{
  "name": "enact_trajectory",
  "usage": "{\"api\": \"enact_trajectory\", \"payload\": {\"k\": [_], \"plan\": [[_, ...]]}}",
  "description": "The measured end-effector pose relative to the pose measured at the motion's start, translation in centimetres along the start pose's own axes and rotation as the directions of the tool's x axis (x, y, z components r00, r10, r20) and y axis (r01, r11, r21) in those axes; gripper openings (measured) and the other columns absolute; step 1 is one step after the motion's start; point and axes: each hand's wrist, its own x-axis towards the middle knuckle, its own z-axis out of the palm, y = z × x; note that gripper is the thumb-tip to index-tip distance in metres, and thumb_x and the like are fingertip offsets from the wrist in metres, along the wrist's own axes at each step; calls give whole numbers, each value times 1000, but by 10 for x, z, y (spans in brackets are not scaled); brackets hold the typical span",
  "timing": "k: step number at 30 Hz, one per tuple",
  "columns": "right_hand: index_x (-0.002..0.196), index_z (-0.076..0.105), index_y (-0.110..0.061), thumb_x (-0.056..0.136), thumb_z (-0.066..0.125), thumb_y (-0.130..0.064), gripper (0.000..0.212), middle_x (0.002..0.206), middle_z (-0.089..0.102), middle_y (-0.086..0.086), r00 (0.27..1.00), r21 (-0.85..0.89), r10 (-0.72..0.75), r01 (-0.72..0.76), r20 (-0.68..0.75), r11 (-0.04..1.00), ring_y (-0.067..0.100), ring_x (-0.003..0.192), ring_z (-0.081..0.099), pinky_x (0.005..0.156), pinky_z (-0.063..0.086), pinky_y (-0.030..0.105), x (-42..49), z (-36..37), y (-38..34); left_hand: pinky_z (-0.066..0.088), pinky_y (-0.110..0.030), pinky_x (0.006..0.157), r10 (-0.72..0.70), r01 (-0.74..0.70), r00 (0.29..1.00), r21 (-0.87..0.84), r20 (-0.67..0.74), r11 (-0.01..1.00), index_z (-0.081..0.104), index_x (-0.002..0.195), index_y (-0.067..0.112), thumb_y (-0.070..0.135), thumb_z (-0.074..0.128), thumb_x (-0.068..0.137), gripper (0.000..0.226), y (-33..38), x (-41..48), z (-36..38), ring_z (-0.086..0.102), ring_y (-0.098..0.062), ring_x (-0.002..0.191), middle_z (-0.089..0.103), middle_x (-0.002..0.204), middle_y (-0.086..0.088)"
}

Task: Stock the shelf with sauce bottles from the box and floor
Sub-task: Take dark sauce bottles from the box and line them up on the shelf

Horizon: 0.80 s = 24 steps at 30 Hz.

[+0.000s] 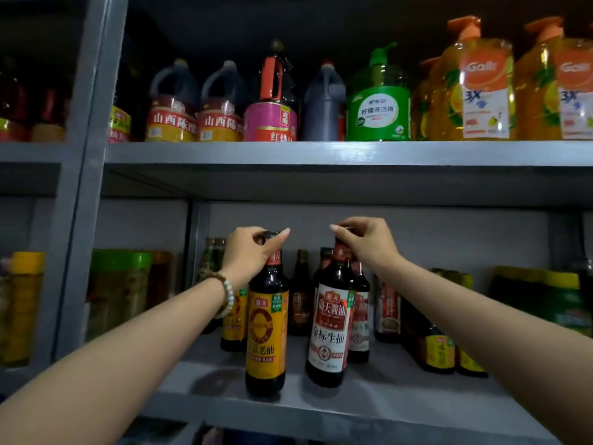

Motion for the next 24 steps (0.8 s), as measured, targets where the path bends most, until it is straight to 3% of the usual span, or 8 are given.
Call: {"api": "enact_trajectory", "payload": {"k": [2,4,9,15,20,24], "plan": [[97,73,-13,83,69,-35,27,90,71,-1,999,-36,-6,8,48,999,15,88,68,74,55,30,1,14,5,40,-30,51,-26,26,1000,-1,1,1000,62,69,-1,55,66,75,57,-15,4,1,60,-26,58,63,63,-14],[99,72,-13,84,69,-33,25,88,69,-4,998,-36,8,-6,70,999,13,86,67,79,57,33,2,24,8,44,-33,53,-46,46,999,5,-2,999,63,73,-3,54,68,75,57,-26,7,2,64,-30,63,66,68,-17],[103,72,-12,85,68,-33,28,97,72,2,995,-59,16,-10,100,998,17,91,67,86,56,42,3,40,10,54,-37,58,-85,85,996,4,1,996,66,73,11,53,69,75,42,-44,14,1,68,-21,66,70,71,-8],[104,71,-11,86,68,-29,26,102,72,5,988,-44,41,-35,147,998,18,94,67,90,54,41,-1,54,11,43,-22,50,-85,85,996,1,16,996,62,69,16,54,67,75,39,-56,16,4,64,-13,63,67,67,0],[108,70,-11,86,66,-30,28,108,70,5,982,-26,60,-56,181,998,18,100,65,93,52,41,-2,61,12,52,-29,56,-115,115,993,-24,21,993,65,75,15,56,68,73,42,-66,22,7,66,-15,66,69,70,-2],[108,69,-13,86,66,-31,29,110,69,3,974,-6,80,-81,213,997,18,103,64,96,51,39,2,66,16,42,-15,50,-114,115,993,-35,18,993,60,75,26,59,67,72,34,-71,25,16,54,-2,58,59,65,11]]}}
